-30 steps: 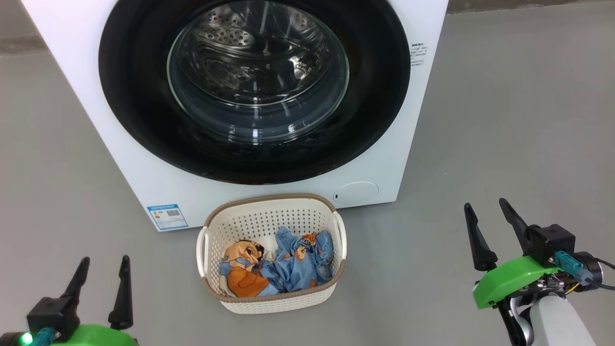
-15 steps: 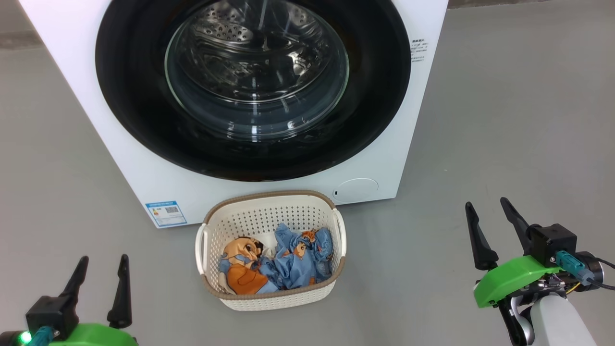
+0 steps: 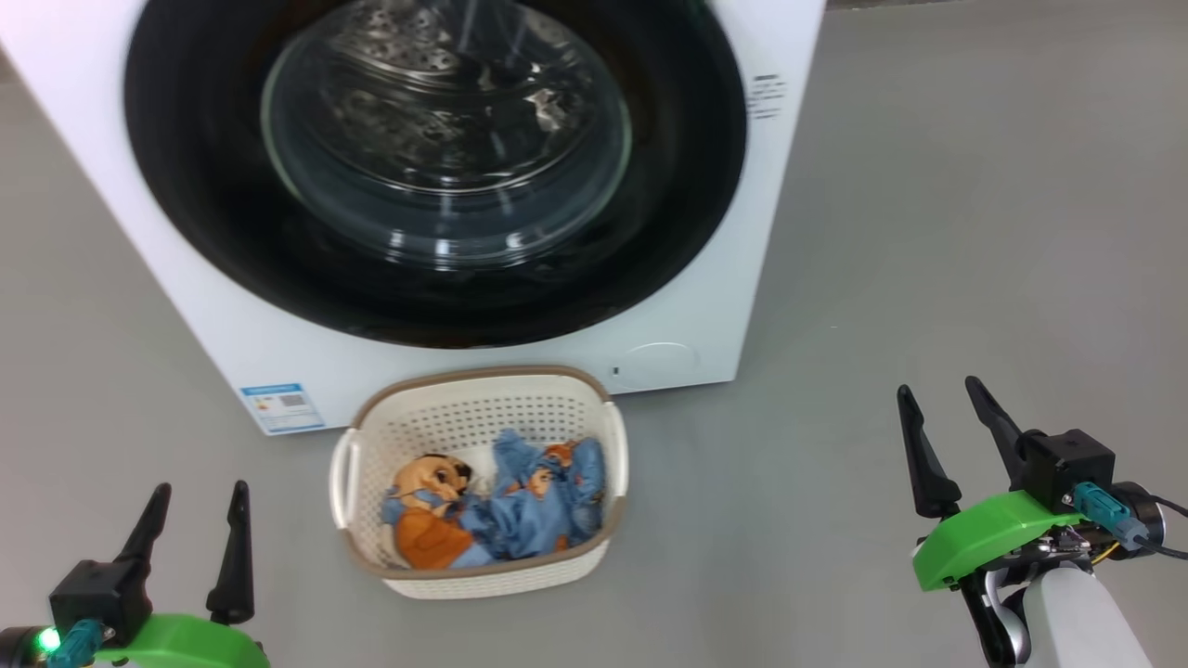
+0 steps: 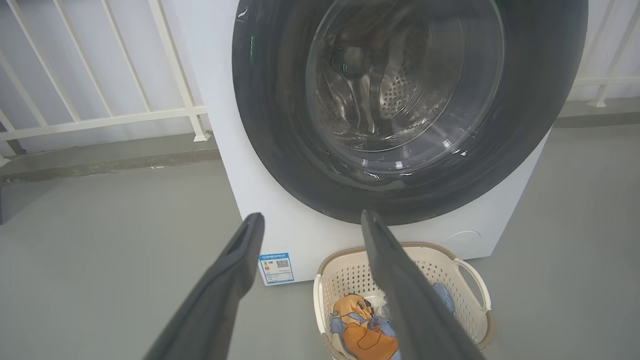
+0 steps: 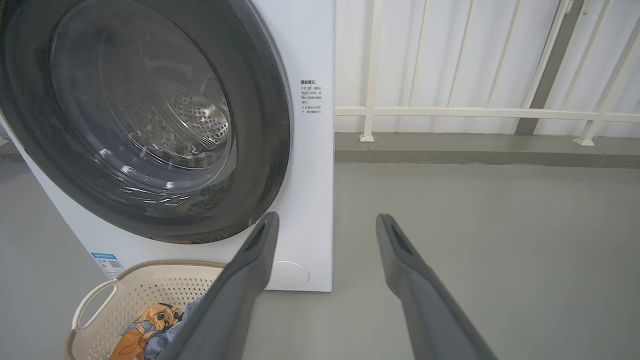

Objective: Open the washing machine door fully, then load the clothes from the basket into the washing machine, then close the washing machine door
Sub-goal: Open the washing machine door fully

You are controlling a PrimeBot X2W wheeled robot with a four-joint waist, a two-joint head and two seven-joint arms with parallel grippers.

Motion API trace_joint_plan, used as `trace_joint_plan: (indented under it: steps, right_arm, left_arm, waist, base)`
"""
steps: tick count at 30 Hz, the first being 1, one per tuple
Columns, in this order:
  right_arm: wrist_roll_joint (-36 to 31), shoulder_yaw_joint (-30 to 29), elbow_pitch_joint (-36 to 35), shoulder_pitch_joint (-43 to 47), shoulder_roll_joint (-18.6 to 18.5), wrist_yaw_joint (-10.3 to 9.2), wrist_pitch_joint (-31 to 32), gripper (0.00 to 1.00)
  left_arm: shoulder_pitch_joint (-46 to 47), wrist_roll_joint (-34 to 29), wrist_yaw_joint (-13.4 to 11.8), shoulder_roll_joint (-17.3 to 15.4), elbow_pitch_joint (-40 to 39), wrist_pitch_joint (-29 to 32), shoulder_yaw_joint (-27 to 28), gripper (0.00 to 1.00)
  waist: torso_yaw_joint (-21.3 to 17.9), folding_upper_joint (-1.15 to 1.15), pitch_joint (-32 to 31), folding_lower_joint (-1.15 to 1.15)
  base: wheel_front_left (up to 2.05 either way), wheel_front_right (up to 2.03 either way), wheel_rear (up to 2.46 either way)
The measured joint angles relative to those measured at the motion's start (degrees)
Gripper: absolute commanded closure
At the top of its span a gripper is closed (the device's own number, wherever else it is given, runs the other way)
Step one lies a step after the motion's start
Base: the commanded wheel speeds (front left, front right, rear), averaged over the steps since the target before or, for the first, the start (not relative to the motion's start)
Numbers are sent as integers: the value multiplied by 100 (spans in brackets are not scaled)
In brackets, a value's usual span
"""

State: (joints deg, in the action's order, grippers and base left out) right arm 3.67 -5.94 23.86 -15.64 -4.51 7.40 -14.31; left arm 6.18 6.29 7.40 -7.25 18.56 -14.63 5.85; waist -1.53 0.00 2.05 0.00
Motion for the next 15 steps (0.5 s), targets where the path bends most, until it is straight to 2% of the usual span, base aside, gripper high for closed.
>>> trace_joint_plan:
  steps: [8,15]
  right_arm:
    - [2,-10,-20,-1,4,0,0,0]
    - [2,-46,-67,-2,3,0,0,0]
  left_arm:
    - [85,110,0,16,-87,0,29,0]
    - [113,110,0,20,-193,0,-48,0]
  waist:
    - [14,0,74,0]
    - [30,0,159,0]
  base:
    - [116,113,-228]
    - [64,64,-128]
